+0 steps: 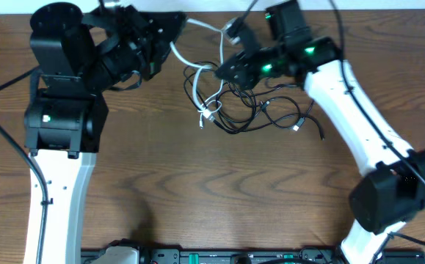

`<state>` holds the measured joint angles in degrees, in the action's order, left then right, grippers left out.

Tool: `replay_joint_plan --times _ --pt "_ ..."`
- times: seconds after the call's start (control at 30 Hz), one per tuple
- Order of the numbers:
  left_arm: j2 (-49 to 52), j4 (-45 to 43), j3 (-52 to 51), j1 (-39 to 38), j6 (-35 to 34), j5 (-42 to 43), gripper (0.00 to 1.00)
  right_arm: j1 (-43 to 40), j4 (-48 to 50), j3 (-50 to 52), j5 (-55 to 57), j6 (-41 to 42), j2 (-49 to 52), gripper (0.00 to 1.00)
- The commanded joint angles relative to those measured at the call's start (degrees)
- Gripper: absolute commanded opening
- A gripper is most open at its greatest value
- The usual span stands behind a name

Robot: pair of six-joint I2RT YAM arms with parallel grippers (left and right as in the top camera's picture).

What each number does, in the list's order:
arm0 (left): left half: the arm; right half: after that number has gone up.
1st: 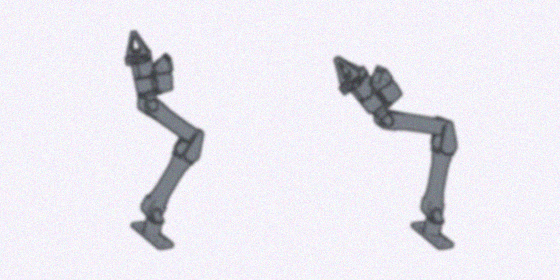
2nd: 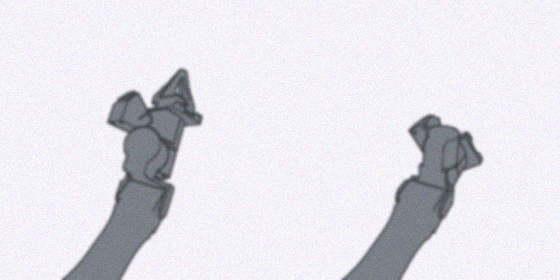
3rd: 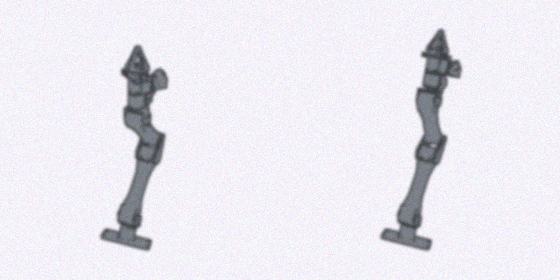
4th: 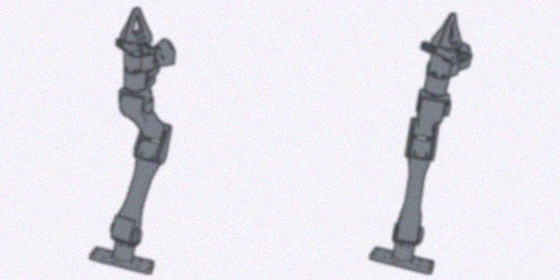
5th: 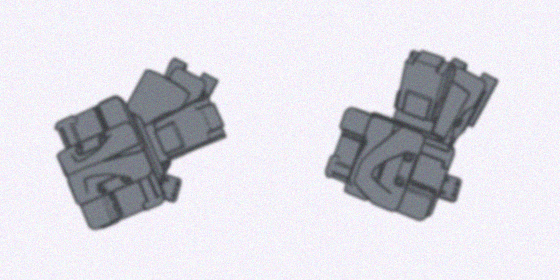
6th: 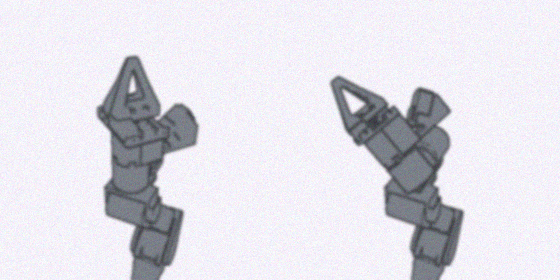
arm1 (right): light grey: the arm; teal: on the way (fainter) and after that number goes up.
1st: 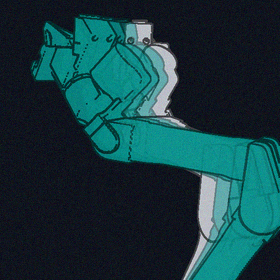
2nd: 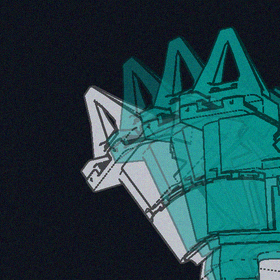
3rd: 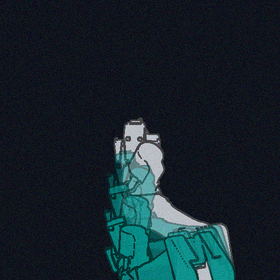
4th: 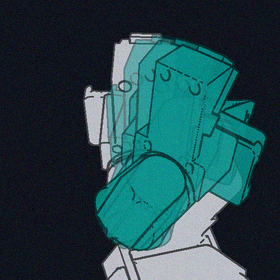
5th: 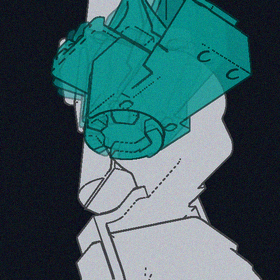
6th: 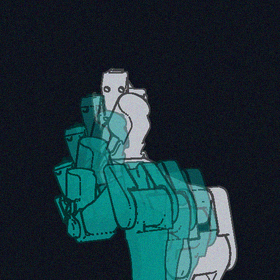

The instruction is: Untangle cables

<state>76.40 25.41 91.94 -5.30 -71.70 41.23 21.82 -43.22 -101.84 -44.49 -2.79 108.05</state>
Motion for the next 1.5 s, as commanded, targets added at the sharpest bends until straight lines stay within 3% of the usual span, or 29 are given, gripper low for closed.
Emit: replay_joint_plan --times 0.0,0.17,0.37,0.5,0.63,0.7,0.77,0.87,1.13,1.47 --pt "0.0 6.3 0.9 1.6 9.0 -10.7 0.08 -2.5 -0.3 -0.2 0.7 5.9 -6.9 0.01" --pt "0.1 18.6 0.9 1.9 11.8 -26.3 0.08 -6.2 0.4 -0.2 -4.5 10.6 -13.1 0.01" --pt "0.4 21.0 0.9 1.9 16.2 -26.9 0.08 -9.0 4.1 -0.2 -7.3 15.0 -16.9 0.01" --pt "0.4 21.2 0.9 1.9 16.3 -25.2 0.08 -8.8 3.0 -0.1 -7.3 11.9 -17.3 0.01" --pt "0.4 20.1 0.9 1.9 16.2 -24.3 0.07 -6.1 -2.3 -0.1 -6.4 0.9 -15.2 0.26" --pt "0.4 18.3 0.9 1.9 16.2 -22.2 0.07 -3.8 -5.0 -0.1 -5.0 -4.6 -13.3 0.54" --pt "0.4 16.1 0.9 1.9 15.7 -20.2 0.07 -1.4 -6.3 -0.1 -0.8 -6.1 -10.6 0.66" --pt "0.2 14.7 0.9 1.9 13.9 -19.9 0.07 1.8 -6.2 -0.1 1.4 -6.2 -5.5 0.73" --pt "0.1 14.1 0.9 2.1 9.2 -19.8 0.07 6.8 -2.3 -0.1 1.5 -11.3 6.9 0.77" --pt "-0.6 11.6 0.9 3.8 6.0 -16.5 0.08 11.1 4.2 -0.1 1.1 -15.7 13.0 0.76"
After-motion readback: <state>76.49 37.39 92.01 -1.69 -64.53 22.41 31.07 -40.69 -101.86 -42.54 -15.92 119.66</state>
